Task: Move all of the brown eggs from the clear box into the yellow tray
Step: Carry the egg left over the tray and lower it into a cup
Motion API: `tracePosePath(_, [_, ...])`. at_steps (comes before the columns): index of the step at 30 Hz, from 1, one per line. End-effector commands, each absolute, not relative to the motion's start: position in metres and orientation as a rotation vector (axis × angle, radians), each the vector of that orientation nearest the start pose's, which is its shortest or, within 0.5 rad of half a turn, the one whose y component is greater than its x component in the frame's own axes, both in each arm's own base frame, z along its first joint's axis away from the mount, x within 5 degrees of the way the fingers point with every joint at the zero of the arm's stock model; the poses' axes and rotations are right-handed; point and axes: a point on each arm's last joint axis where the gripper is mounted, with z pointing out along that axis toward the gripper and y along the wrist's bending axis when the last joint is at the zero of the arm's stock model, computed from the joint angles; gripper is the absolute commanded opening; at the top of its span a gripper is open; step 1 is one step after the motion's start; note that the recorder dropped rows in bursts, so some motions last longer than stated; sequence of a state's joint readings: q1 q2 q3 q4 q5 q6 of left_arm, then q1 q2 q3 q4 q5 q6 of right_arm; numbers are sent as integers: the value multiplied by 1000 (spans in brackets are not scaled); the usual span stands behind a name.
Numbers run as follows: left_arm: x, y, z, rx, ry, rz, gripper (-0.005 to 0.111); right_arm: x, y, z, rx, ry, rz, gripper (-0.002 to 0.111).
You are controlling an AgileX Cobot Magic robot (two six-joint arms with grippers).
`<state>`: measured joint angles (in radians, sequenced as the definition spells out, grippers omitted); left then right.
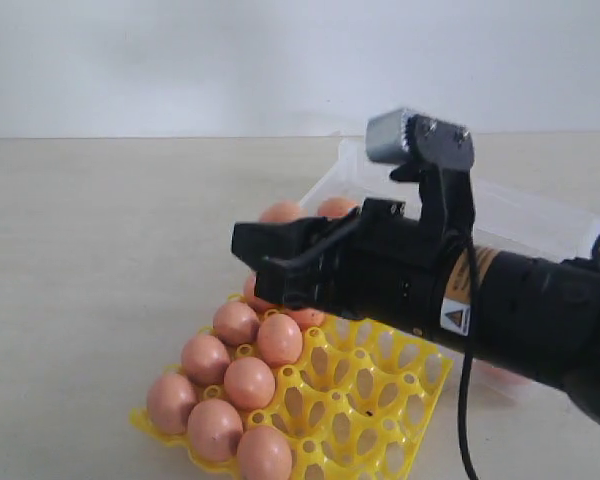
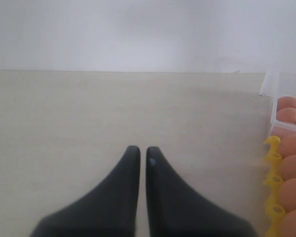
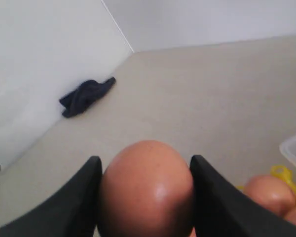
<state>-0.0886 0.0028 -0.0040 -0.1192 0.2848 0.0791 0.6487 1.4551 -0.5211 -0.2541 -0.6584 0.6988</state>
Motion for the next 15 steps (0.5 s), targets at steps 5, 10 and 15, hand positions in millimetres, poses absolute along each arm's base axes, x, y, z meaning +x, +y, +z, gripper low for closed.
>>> tracePosePath(5, [54, -8, 188, 77, 1763, -120, 4, 210, 192, 171, -482, 1985, 947, 0])
tracePosePath(10, [54, -8, 188, 77, 1763, -120, 4, 210, 190, 166, -474, 2038, 910, 0])
tracePosePath(15, [54, -8, 188, 77, 1763, -120, 4, 209, 185, 157, -481, 2140, 820, 0])
